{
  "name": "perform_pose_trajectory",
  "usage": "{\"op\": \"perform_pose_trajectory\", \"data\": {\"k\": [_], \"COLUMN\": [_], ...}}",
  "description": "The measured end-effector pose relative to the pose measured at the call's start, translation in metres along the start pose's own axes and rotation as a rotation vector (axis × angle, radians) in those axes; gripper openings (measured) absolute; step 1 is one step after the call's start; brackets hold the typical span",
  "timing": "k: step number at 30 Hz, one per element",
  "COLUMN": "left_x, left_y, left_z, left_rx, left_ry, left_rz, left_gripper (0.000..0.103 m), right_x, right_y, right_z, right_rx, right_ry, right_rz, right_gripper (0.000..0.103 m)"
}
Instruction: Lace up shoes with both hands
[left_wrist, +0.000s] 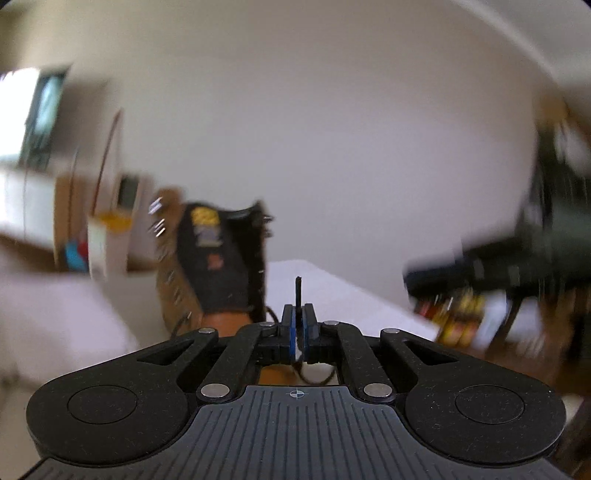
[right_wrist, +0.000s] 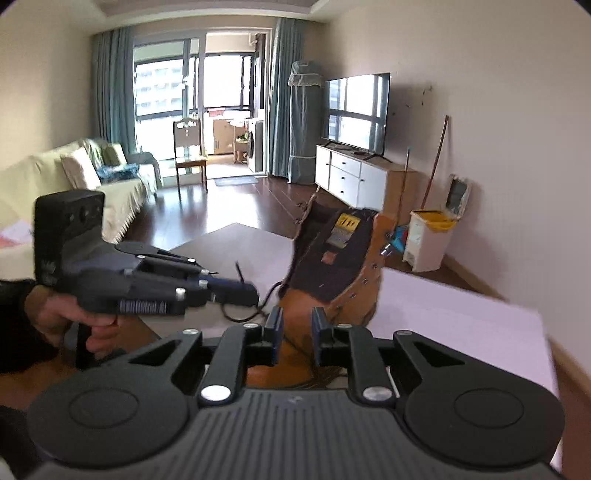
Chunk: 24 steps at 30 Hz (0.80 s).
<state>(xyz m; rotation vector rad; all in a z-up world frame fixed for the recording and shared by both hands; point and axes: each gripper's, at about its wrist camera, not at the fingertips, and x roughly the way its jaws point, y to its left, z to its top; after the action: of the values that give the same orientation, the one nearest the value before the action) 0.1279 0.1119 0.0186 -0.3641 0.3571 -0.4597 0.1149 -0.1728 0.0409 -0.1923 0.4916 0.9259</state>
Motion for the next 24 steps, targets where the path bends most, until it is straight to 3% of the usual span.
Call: {"op": "perform_pose_trajectory", "data": {"k": [6,11,16,18,21,24], "left_x": [-0.011,-0.013,-0.005,-0.001,0.002,0.008], "left_y": [0.043,0.069,0.084,0.089,0.093,0.097], "left_z": [0.009,0.014,0.021,0.022,0.02,0.02], "left_rx": [-0.269,-0.391,-0.429,-0.447,-0.464,-0.472], "left_ry": [-0.019,-0.036,-0.028,-0.025,-0.024,0.0], "left_rz": [-0.051,-0.072,-0.079,-0.081,-0.085,-0.11], "left_gripper": [0.003,0.003,0.003,0.003,0.003,0.003], "right_x": [0.036,0.067,0.087,0.09,0.091,0.093], "right_y": [0.012,-0.008,0.013,0.012,0.004,0.007], "right_z": [-0.01,-0.011,-0.014,-0.015,-0.018,-0.02], "right_rx": [-0.057,0.189,0.004,0.019,0.105,0.071], "right_ry": [-0.019,-0.064,-0.093,-0.092,-0.112,-0.141], "right_rz": [0.043,0.221,0.083,0.098,0.119,0.044], "right_gripper": [0.018,0.024,0.027,0.038,0.039,0.038]}}
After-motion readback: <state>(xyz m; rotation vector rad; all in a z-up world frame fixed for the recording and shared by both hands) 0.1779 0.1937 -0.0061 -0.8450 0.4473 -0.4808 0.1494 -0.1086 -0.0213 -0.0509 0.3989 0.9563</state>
